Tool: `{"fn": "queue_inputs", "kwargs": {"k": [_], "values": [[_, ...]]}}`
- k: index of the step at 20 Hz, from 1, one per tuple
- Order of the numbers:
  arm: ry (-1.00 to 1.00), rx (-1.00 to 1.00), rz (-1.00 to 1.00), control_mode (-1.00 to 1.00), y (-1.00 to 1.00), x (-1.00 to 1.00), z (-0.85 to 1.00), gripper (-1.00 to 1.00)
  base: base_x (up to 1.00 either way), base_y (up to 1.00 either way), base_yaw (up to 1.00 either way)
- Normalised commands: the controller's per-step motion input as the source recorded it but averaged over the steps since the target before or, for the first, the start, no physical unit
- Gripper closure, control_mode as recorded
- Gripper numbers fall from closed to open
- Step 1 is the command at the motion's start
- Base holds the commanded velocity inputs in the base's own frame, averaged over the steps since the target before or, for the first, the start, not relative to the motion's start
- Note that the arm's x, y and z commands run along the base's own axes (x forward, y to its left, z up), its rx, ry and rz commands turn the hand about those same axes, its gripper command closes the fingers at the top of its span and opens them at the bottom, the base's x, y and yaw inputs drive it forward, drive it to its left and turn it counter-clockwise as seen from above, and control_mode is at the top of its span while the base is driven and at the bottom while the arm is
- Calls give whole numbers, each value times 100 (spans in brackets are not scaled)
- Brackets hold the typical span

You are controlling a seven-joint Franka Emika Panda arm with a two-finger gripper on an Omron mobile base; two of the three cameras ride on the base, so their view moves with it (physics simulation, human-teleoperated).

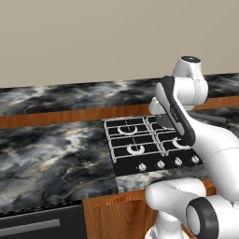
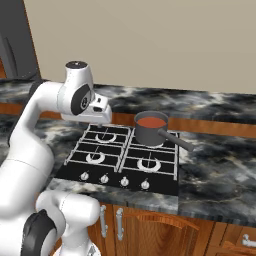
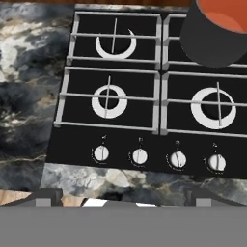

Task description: Wait until the marinara sauce is simmered to a deep red color and then turn off the stove.

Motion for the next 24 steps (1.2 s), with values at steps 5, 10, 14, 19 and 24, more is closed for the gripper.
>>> {"fn": "queue_inputs", "kwargs": {"k": [5,10,14,19,24], "values": [[0,2,0,-100,-63,0,-26,-100,0,0,0],[5,0,0,-100,-54,0,-33,-100,0,0,0],[8,0,0,-100,-36,0,-37,-100,0,0,0],[13,0,0,-100,-20,0,-49,-100,0,0,0],[15,0,0,-100,-9,0,-60,-100,0,0,0]]}}
